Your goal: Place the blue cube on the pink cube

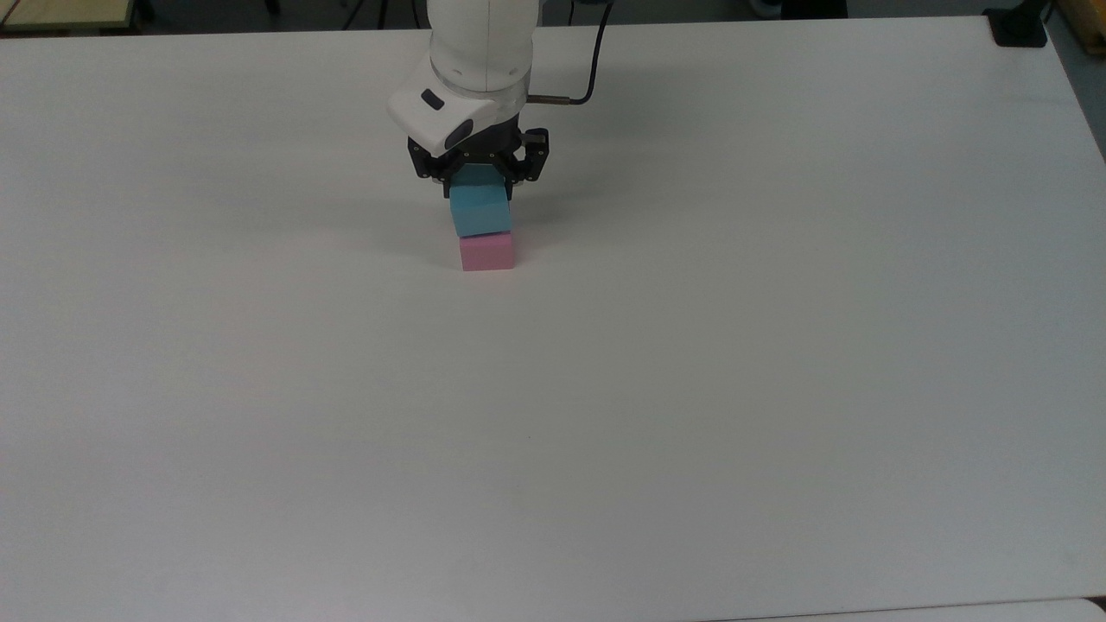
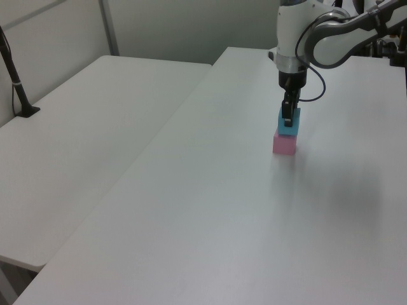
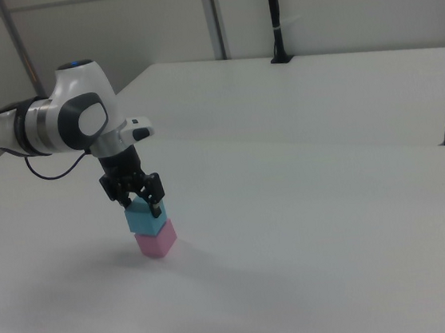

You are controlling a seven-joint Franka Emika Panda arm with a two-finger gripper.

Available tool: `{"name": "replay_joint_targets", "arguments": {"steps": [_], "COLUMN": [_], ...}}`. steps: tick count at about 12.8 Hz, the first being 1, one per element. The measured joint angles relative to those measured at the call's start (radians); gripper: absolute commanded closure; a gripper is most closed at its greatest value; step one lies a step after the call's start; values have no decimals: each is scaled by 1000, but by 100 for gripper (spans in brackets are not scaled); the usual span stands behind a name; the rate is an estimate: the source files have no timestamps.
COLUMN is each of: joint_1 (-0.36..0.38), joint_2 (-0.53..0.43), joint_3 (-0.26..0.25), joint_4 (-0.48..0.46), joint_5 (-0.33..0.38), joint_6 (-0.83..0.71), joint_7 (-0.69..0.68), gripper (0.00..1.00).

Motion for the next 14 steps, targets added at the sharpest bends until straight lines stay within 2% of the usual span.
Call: {"name": "replay_joint_targets", "arguments": {"steps": [2,3,4,7,9,12,14], "joint_1": [0,0,0,-4,-23,-91,-126], "joint_2": [0,0,-1,-16,-45,-76,-82], "joint_3": [0,0,0,-4,-15,-21,-26], "joint_4": [0,0,0,20,129,395,498], "joint_5": [0,0,0,0,0,18,21], "joint_6": [0,0,0,-17,-161,-430,-536], "joint_7": [5,7,8,29,44,56,53], "gripper": [10,2,0,0,0,0,0]}}
